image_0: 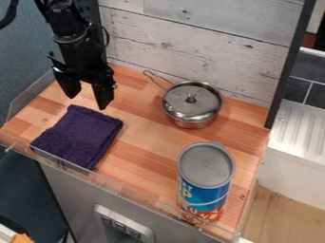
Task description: Move the silver lid to the top left of the table
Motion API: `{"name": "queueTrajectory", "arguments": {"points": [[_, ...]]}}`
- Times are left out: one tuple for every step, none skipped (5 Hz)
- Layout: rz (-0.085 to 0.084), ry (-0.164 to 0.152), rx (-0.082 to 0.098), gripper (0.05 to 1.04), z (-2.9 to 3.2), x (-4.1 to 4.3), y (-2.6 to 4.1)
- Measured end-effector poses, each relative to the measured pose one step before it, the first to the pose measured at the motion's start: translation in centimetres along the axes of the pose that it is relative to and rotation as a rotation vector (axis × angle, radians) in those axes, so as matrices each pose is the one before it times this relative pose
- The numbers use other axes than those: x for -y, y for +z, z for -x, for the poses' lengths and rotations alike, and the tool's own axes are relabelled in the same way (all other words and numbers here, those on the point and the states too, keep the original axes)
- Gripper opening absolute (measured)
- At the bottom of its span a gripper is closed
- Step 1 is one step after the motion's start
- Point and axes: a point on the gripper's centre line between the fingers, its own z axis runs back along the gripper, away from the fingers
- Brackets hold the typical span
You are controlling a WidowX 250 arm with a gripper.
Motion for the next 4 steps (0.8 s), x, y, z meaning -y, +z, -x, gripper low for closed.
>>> {"name": "queueTrajectory", "arguments": {"points": [[0.0117,0.0056,-0.0268,0.999,0.324,0.254,-0.831],[0.0161,-0.0639,0.0131,0.999,-1.966,3.460,-0.067],[0.0140,-0.0851,0.0124,0.999,-2.763,3.929,-0.595],[0.0143,-0.0314,0.0192,0.999,-3.354,2.937,-0.770]]}}
